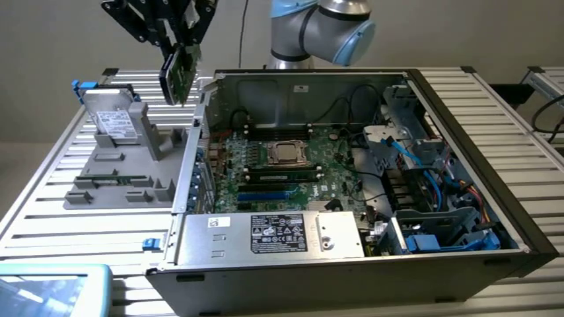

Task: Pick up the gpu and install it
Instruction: 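Pick up the gpu and move the gpu toward the slot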

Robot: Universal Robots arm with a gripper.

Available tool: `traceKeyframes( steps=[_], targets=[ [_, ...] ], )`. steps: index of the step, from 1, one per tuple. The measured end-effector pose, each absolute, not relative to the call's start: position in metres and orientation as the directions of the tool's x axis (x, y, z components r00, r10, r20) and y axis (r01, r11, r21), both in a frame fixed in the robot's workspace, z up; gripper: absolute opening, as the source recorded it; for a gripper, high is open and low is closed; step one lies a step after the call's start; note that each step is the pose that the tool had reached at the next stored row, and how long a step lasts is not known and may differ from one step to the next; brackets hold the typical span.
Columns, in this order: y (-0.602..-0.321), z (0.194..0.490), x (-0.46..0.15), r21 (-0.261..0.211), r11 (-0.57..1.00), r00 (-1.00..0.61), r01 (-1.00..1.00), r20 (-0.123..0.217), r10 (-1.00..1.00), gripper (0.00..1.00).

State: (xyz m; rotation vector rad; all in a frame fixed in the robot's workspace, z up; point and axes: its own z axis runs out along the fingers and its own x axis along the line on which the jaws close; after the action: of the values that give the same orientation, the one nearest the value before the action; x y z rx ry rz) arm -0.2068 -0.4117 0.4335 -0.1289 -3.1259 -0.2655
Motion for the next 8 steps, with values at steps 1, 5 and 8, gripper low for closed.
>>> traceKeyframes(
  steps=[1,5,8],
  targets=[
    [-0.412,0.434,-0.203,0.168,0.982,-0.997,0.082,0.010,0.082,0.29],
    [-0.413,0.434,-0.185,0.168,0.982,-0.997,0.083,0.014,0.082,0.29],
    [-0.413,0.434,-0.172,0.168,0.982,-0.997,0.083,0.017,0.082,0.29]
  ],
)
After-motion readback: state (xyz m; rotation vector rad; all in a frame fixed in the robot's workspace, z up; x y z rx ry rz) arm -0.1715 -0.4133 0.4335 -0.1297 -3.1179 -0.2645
